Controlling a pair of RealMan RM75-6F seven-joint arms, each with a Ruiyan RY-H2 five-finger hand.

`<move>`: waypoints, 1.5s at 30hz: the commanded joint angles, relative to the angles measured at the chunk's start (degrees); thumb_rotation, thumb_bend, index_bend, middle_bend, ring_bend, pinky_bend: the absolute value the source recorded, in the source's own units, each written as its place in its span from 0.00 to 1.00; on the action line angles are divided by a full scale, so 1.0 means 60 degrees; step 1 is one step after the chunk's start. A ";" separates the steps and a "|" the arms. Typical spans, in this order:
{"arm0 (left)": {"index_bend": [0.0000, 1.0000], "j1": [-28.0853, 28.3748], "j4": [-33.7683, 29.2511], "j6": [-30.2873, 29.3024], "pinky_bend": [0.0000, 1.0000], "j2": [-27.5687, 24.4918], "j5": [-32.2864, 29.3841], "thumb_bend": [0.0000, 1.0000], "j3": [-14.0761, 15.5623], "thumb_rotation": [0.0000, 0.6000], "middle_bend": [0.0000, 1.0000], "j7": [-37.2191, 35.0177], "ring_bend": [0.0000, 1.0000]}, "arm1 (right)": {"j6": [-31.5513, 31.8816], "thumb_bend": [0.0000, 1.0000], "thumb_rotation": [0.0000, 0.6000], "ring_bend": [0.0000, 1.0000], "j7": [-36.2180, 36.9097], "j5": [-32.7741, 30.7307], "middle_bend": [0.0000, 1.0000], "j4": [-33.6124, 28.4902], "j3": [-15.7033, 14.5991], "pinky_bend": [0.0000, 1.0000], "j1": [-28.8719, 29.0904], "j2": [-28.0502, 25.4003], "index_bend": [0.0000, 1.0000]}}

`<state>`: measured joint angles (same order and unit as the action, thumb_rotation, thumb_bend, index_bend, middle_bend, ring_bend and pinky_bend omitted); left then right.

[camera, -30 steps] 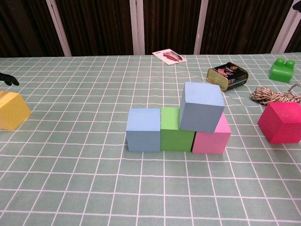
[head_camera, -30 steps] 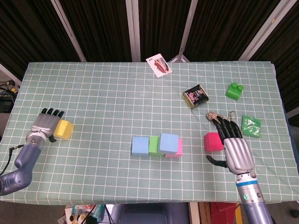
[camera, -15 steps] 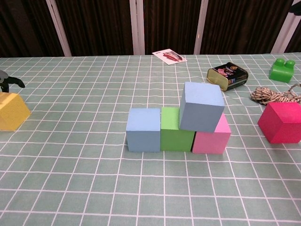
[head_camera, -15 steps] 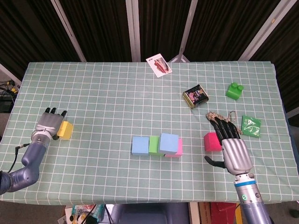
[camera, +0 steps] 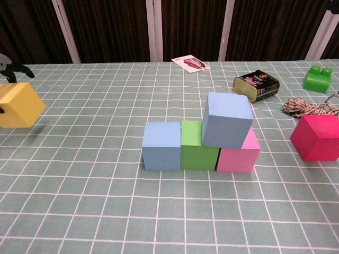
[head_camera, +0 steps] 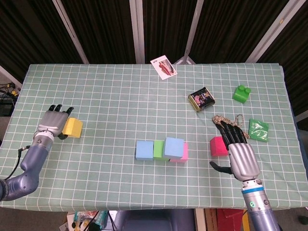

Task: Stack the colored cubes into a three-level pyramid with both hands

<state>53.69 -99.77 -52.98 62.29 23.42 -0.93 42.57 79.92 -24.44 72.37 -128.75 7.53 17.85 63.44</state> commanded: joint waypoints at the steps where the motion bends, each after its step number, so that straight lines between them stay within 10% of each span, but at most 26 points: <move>1: 0.02 0.0513 -0.1593 -0.0553 0.05 -0.0961 -0.0611 0.39 -0.0630 1.00 0.46 0.0077 0.01 | 0.0006 0.17 1.00 0.00 0.0028 0.0055 0.00 -0.0063 0.0002 0.00 -0.0012 -0.0043 0.00; 14: 0.01 0.3136 -0.4172 -0.2622 0.05 -0.0713 -0.4247 0.39 -0.2073 1.00 0.49 0.1679 0.03 | 0.0096 0.17 1.00 0.00 0.0408 0.0256 0.00 -0.0452 0.0098 0.00 -0.0127 -0.0416 0.00; 27: 0.01 0.5470 -0.2984 -0.4305 0.05 0.2364 -0.6580 0.39 -0.3354 1.00 0.50 0.2802 0.04 | 0.0012 0.17 1.00 0.00 0.1114 -0.0028 0.00 -0.0535 0.0361 0.00 -0.0142 -0.0833 0.00; 45: 0.01 0.6081 -0.1848 -0.5136 0.05 0.4320 -0.7034 0.39 -0.3898 1.00 0.51 0.3536 0.05 | -0.0071 0.17 1.00 0.00 0.1539 0.0001 0.00 -0.0654 0.0442 0.00 -0.0155 -0.1071 0.00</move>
<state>89.82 -111.42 -83.27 87.73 -18.46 -23.88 63.18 79.51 -15.23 72.39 -132.66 10.16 16.92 57.04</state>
